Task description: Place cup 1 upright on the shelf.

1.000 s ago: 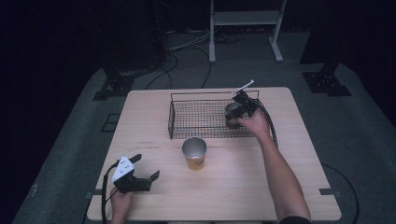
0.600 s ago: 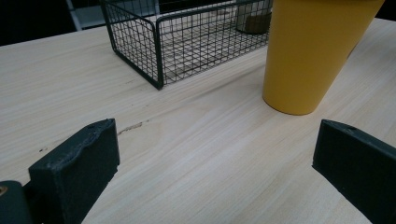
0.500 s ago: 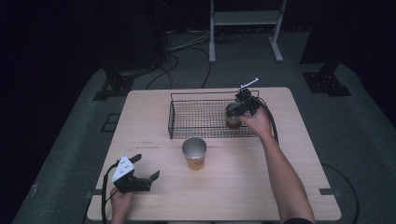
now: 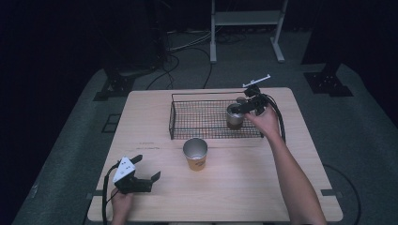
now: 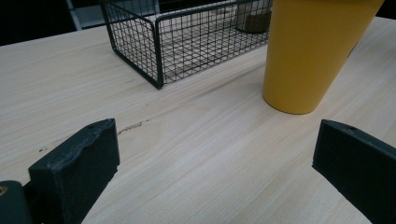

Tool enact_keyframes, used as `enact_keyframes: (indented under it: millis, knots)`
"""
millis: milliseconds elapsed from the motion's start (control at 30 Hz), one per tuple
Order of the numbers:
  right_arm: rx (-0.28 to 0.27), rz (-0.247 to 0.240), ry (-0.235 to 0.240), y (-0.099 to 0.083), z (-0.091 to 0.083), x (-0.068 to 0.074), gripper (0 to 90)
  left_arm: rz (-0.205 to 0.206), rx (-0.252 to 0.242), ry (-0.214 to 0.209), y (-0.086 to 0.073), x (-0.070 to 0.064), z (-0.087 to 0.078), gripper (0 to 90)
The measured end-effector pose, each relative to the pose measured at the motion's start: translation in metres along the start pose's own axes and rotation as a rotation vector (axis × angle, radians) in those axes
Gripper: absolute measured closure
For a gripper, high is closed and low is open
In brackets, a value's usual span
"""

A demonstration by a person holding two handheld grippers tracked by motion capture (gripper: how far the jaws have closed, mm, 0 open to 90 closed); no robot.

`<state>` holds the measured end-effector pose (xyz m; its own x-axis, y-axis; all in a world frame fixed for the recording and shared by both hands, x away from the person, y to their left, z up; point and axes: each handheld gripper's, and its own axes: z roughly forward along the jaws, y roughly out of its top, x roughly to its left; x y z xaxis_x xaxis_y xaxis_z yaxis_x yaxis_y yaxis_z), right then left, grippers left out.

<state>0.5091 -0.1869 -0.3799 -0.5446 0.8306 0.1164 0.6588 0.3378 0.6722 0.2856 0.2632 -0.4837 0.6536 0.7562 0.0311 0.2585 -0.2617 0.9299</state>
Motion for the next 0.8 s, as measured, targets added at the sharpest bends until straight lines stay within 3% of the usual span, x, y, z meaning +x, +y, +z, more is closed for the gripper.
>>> enact_keyframes:
  millis: [800]
  knots:
    - [-0.064, -0.053, 0.035, -0.032, -0.047, 0.007, 7.2, 0.009, 0.010, 0.003, 0.000, -0.001, 0.001, 0.0]
